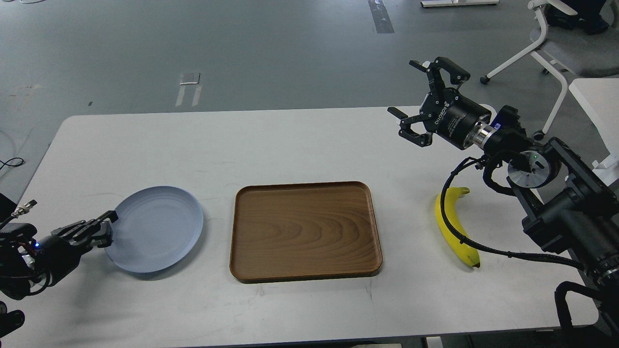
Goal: Place banana on plate with both arms
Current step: 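Lift the blue plate with the left gripper and set it on the wooden tray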
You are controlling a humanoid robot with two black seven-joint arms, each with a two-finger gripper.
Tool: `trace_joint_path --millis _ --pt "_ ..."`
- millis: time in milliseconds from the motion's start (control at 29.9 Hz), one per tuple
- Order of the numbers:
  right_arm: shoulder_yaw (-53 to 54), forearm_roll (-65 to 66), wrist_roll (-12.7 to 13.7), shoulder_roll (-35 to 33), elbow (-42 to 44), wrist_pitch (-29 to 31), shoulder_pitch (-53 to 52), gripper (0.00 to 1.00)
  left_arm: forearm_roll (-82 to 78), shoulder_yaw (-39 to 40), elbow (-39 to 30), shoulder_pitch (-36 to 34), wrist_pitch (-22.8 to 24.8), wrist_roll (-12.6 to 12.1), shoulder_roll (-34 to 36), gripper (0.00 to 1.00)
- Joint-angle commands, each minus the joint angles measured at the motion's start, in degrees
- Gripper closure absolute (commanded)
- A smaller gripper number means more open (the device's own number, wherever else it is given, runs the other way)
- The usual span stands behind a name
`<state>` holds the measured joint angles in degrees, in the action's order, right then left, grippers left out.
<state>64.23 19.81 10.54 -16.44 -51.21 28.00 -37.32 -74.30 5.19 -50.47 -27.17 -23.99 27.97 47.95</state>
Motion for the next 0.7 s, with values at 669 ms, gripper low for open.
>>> trace_joint_path --millis 669 --pt "3.5 0.0 0.0 -1.1 0.0 0.0 -0.1 0.00 -3.9 -9.7 -7.1 -25.8 13.1 0.0 -20.2 1.00"
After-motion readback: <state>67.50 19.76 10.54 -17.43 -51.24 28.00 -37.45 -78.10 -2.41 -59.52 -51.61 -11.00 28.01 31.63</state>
